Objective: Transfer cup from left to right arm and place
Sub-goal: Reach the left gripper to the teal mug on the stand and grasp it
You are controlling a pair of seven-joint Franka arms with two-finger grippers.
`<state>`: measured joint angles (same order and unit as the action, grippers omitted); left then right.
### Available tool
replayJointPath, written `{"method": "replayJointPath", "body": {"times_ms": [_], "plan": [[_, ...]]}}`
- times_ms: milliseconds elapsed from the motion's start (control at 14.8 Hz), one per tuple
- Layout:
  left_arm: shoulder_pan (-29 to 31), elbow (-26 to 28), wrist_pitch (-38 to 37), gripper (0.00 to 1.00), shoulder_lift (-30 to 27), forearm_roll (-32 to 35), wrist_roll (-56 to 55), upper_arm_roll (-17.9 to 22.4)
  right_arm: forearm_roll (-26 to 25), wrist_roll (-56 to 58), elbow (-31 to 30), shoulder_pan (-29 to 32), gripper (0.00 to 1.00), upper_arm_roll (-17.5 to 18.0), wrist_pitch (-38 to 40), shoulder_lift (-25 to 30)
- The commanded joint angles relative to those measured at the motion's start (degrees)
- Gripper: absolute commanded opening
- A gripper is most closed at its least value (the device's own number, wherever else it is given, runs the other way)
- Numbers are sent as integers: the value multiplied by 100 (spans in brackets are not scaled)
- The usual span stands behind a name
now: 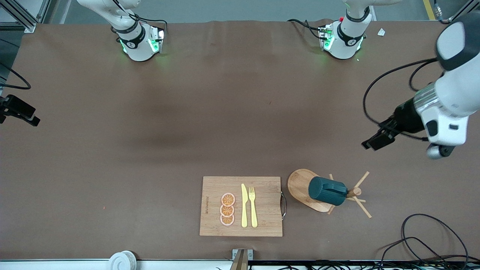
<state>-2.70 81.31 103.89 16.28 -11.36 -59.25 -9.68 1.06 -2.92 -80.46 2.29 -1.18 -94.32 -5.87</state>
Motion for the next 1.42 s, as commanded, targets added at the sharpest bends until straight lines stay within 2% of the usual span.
{"method": "replayJointPath", "body": {"times_ms": [0, 203, 406, 609, 880, 1083, 1354], "plan": [[-108, -247, 481, 100, 366, -69, -859, -17, -44, -7, 13, 105, 100, 92, 45, 42], [-100, -264, 1122, 100, 761, -103, -1009, -34, -44, 19, 13, 114, 100, 83, 45, 42], [-170, -343, 1747, 100, 1149, -472, -1036, -25, -44, 2, 21, 114, 100, 92, 45, 42], [-170, -537, 1784, 100, 1483, -841, -1018, -25, -44, 11, 30, 114, 100, 92, 45, 42], [-161, -537, 1845, 100, 1808, -999, -1062, -25, -44, -16, 30, 114, 100, 92, 45, 42], [-187, -528, 2283, 100, 1975, -1544, -1237, -25, -44, -16, 30, 114, 100, 92, 45, 42], [-231, -511, 2530, 100, 2133, -1633, -1693, -17, -44, -7, 30, 114, 100, 92, 45, 42]]}}
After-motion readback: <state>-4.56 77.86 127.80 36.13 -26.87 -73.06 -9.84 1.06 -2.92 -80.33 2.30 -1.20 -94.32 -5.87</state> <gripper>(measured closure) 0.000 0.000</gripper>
